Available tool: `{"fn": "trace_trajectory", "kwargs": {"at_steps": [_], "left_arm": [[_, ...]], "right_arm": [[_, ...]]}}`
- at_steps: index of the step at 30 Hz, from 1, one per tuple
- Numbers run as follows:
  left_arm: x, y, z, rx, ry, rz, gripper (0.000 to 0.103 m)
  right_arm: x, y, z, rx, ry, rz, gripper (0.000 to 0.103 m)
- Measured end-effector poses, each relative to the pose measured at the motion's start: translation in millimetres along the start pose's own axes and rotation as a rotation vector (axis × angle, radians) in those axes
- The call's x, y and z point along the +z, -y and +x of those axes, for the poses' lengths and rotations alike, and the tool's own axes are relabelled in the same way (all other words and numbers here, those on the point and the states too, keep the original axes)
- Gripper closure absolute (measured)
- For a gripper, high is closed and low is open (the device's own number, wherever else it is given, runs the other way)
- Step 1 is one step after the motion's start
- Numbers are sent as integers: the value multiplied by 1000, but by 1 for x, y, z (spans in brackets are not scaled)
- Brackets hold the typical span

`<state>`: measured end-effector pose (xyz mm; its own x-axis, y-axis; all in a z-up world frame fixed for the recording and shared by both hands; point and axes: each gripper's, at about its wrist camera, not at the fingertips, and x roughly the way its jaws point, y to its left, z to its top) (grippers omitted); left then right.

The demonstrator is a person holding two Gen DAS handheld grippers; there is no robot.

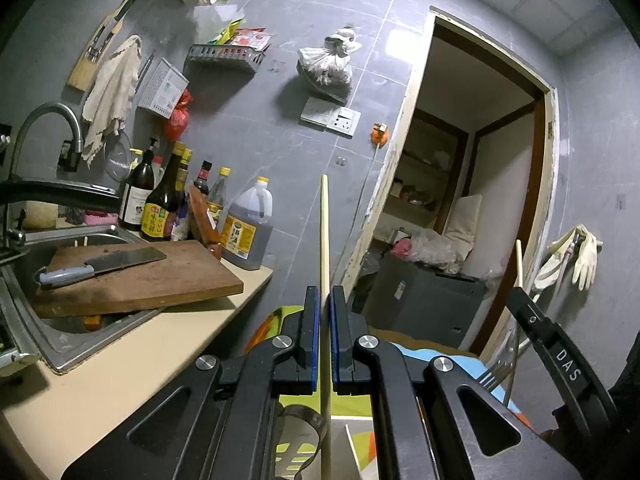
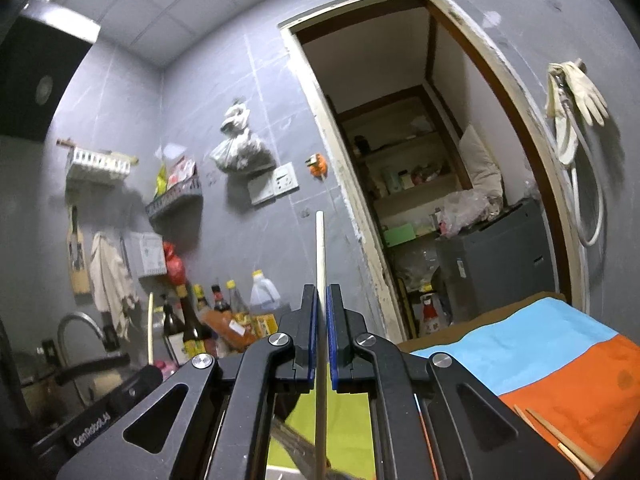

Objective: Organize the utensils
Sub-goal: 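Lift both chopsticks and carry them above the white caddy with both tools, then open both tools to drop the chopsticks into the caddy, then move both tools back down to the remaining chopsticks on the cloth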

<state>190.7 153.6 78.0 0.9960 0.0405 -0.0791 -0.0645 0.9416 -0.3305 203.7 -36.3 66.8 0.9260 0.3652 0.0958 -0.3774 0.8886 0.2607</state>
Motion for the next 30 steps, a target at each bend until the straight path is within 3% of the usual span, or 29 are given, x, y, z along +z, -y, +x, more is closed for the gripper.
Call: {"fn": "trace_trajectory", "kwargs": {"at_steps": [8,18,21,23,30], "left_arm": [[-14,6,-9,-5,-21,57,100],[-28,19,-14,22,-101,146,99],[-27,18,-18,9,-111,134,99],[-25,18,-20,3,-113,126,97],[-12,27,-33,-31,-111,102,77]], "right_arm": [[-7,1,-9,39,-92,-52,97],[-9,7,-17,107,-192,-89,96],[-7,8,-20,116,-203,-93,90],[-4,10,-23,125,-202,-92,81],[14,19,-37,122,-175,-106,75]]}}
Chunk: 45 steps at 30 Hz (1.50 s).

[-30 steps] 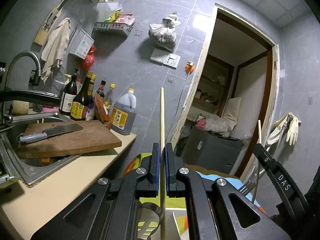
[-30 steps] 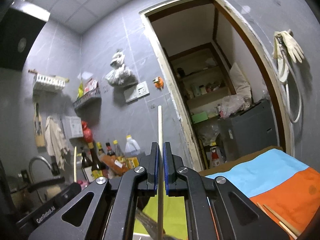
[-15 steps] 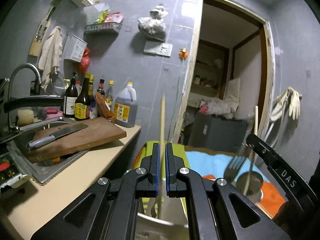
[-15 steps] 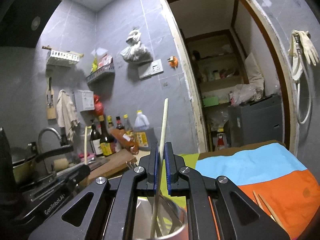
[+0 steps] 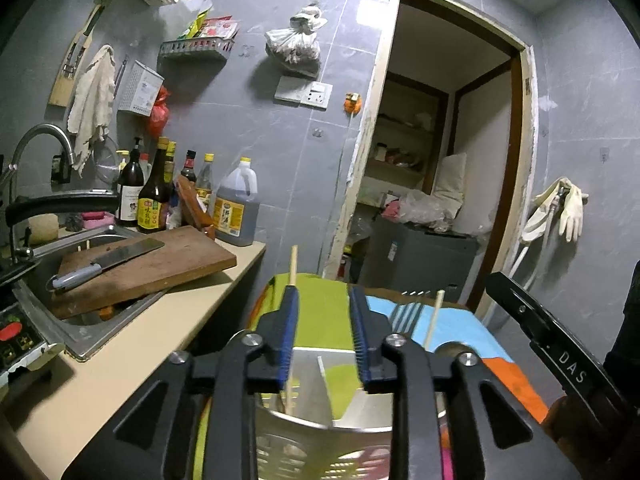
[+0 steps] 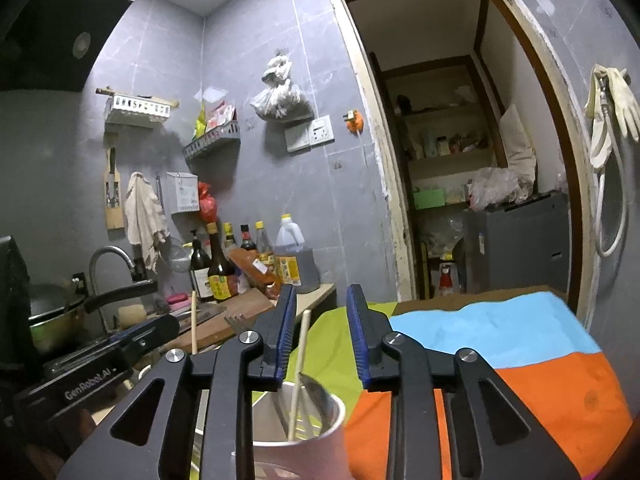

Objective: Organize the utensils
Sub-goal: 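Move both tools back down to the remaining chopsticks on the cloth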

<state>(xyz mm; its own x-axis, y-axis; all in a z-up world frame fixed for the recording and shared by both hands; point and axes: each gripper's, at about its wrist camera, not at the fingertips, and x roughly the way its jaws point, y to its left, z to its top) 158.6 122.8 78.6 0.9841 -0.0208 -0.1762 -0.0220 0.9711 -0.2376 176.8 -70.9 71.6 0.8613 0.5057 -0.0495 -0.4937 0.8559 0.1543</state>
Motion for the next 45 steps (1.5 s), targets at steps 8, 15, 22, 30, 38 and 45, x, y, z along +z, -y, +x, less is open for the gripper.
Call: {"fn": "trace_trajectory", "kwargs": {"at_steps": [8,15,22,30,38,45], "left_arm": [[11,29,-13,-42,7,29,47],[5,64,-13,-88,-18,46,20],[-10,98,-8,-144,-43,87,8],[-37,133,5,-191,-130,134,7],[-66,164,18,-199,-218,188,7],[-87,172,39,-171,-344,210,7]], "right_arm": [[20,27,-38,-49,39,-33,45],[26,57,-73,-146,61,-78,11],[21,87,-99,-232,46,-98,0],[10,122,-114,-282,-34,-117,0],[-11,151,-116,-311,-156,-101,0],[-35,169,-103,-303,-345,-72,0]]}}
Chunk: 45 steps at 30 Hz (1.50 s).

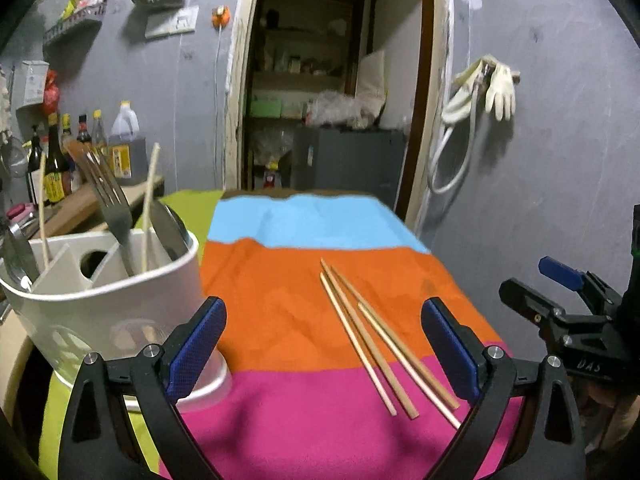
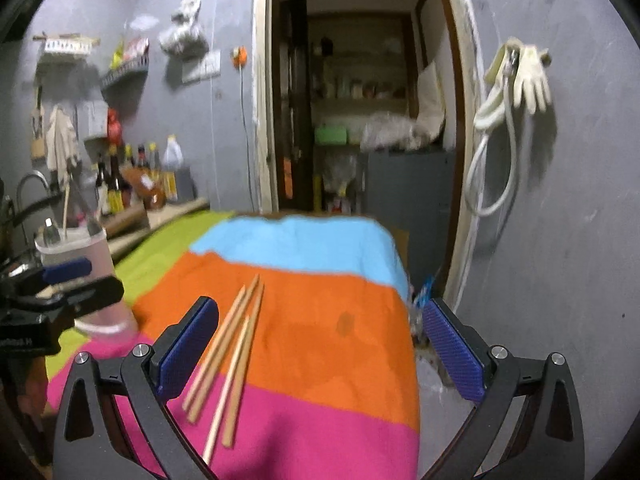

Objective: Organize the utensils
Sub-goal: 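Move both tools back down to the remaining chopsticks on the cloth, then close the right tool on a chopstick while the left tool grasps another chopstick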

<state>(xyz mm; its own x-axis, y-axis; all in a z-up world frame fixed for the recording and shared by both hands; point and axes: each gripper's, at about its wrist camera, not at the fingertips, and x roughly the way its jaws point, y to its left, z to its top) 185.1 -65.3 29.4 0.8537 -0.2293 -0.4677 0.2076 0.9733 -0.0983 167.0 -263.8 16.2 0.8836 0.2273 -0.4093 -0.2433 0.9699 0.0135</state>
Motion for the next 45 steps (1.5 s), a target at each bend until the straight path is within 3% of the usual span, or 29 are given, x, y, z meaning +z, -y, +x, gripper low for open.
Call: {"fn": "trace_trajectory", "kwargs": {"at_steps": [6,11,13,19,24,34,45], "left_arm": [[-9,-1,23,-10,-117,-14,8],[-13,1,36,-17,-181,5,13],[-13,2,41,-30,-209,12,29],[-14,3,65,-85,-315,8,57],[-13,3,84,-122,-382,-12,69],[-6,-7,116,-125,-456,-71,77],[9,-9,142,-106,-475,-100,84]], "right_arm": [[-14,9,20,84,-158,29,1],[-21,8,33,134,-254,22,18],[-24,6,37,152,-281,10,24],[-27,-3,46,214,-342,-20,44],[-28,-15,54,247,-376,-60,53],[-26,-31,80,210,-434,-130,68],[-8,-12,126,197,-464,-55,89]]}}
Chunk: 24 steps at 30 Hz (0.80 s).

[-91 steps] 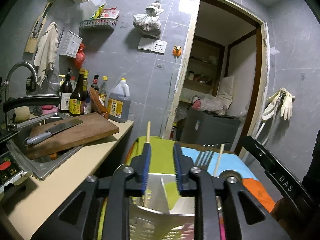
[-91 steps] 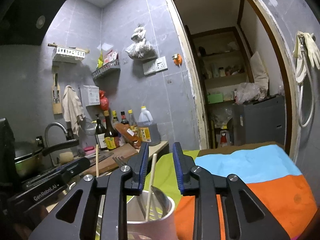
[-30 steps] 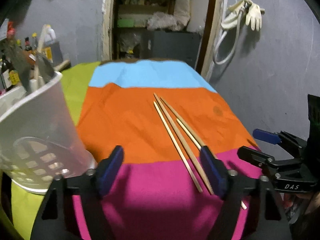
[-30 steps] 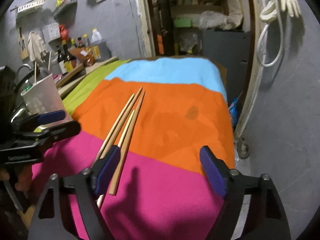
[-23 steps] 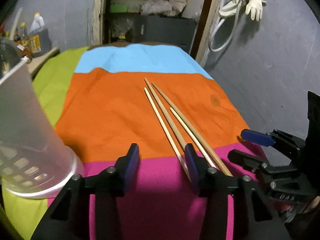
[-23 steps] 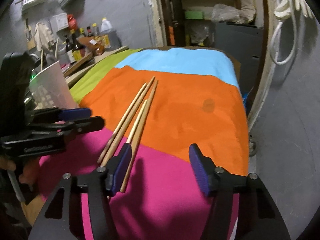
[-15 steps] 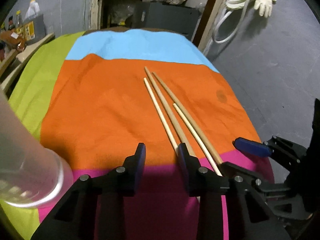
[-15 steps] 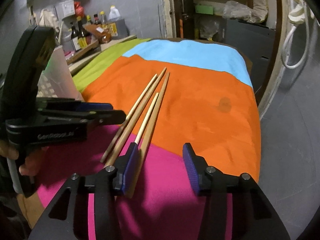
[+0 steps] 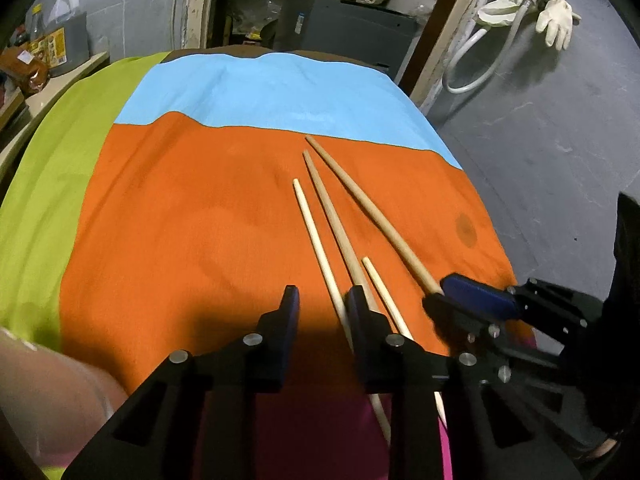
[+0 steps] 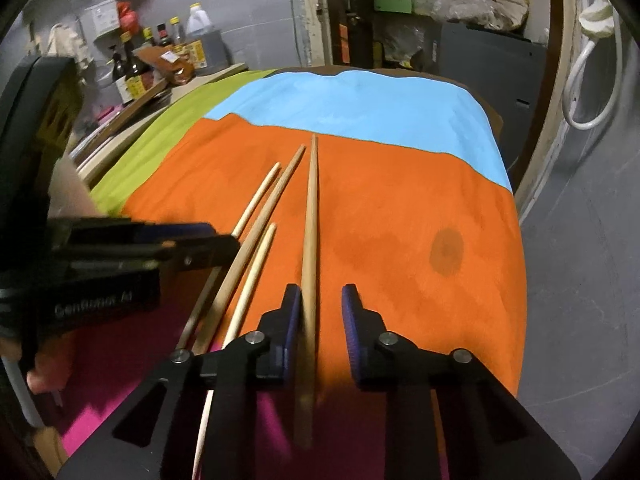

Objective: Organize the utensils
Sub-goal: 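Close the right tool on a chopstick while the left tool grasps another chopstick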

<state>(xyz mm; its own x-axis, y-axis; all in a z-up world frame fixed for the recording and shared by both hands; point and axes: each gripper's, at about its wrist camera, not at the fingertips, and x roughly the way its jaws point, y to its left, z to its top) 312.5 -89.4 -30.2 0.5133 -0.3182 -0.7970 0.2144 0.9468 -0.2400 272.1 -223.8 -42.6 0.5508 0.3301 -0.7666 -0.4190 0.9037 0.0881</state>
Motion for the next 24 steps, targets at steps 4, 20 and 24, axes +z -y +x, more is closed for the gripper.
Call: {"fn": "trace_trajectory", "kwargs": {"at_steps": [4,20,24], "left_arm": [[3,-2,2,-1,-9,-8,94],[7,-4,1,-3,-56,-27,98],[5,-5,-3,-3,-48,-37,101]], "right_arm": [[4,9,3,27,-3,34,97],[45,12,35,78,-103,84,96],[39,11,28,105,-72,109,98]]}}
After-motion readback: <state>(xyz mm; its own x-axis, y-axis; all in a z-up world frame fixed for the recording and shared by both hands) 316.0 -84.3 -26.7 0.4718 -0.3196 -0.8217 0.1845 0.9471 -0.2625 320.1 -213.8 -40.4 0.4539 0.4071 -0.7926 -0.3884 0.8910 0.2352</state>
